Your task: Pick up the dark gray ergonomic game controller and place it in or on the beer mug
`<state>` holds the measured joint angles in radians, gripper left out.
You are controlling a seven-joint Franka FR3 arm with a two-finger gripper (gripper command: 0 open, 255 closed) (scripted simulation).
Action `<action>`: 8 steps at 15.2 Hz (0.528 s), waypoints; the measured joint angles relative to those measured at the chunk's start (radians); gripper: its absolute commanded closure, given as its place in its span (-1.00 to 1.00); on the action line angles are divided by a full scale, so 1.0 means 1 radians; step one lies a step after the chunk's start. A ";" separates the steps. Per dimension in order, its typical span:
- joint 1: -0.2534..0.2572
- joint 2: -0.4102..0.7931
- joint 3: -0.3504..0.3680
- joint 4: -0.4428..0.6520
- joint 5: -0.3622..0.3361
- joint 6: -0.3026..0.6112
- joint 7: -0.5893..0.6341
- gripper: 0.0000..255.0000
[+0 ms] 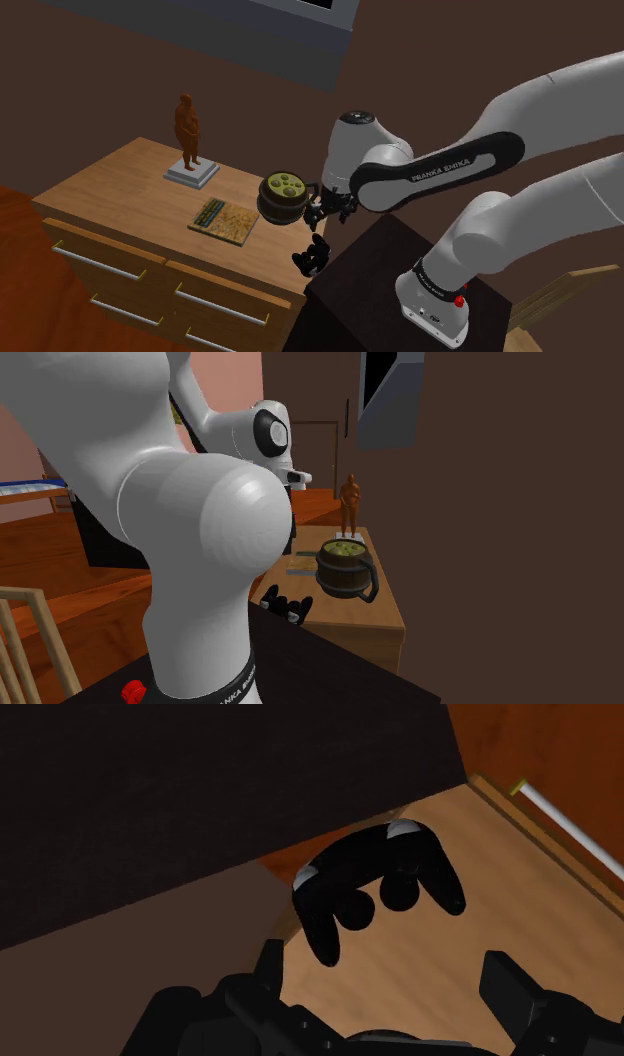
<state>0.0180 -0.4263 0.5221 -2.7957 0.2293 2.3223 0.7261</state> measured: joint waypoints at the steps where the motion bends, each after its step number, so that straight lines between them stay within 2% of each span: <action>1: -0.017 0.055 0.028 0.009 -0.013 0.052 0.040 -1.00; 3: -0.046 0.135 0.077 0.022 -0.045 0.129 0.125 -1.00; 5: -0.088 0.237 0.136 0.046 -0.117 0.211 0.242 -1.00; 7: -0.148 0.363 0.176 0.084 -0.257 0.288 0.391 -1.00; 8: -0.162 0.428 0.186 0.116 -0.345 0.308 0.481 -1.00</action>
<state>-0.1438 0.0014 0.7082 -2.6797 -0.1154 2.6302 1.2071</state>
